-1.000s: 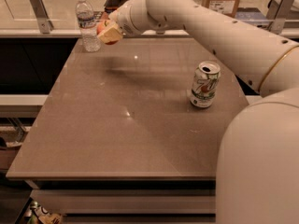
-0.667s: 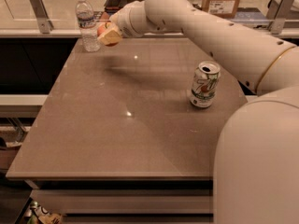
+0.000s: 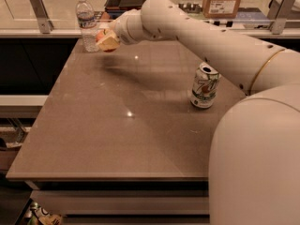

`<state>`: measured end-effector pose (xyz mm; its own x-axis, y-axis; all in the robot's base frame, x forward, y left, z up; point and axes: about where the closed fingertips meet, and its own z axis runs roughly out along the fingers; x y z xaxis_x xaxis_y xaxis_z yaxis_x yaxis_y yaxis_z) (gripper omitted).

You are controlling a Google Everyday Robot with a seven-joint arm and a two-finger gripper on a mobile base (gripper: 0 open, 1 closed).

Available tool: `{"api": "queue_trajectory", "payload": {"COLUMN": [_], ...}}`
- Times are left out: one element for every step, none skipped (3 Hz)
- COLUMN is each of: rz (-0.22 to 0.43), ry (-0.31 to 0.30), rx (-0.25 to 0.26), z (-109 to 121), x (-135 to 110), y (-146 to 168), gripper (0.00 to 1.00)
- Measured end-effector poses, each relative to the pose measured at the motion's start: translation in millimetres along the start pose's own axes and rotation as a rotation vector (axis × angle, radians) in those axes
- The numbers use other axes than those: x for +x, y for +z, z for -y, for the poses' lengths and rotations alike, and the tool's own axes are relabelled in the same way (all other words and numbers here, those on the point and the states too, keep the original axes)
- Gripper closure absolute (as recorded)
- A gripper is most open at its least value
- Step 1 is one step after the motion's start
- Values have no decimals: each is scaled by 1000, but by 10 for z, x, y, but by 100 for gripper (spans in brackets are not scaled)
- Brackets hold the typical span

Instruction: Move apple near water bottle

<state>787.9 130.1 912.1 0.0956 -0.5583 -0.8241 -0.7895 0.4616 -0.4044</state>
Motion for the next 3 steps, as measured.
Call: {"api": "queue_trajectory", "payload": {"rz": [-17,-27,-24], "ry": [11,26,51], "rx": [11,27,52], "z": [-19,-34,-27], "x": [82,192,329], "y": [68,122,201], "gripper": [100,100,100]}}
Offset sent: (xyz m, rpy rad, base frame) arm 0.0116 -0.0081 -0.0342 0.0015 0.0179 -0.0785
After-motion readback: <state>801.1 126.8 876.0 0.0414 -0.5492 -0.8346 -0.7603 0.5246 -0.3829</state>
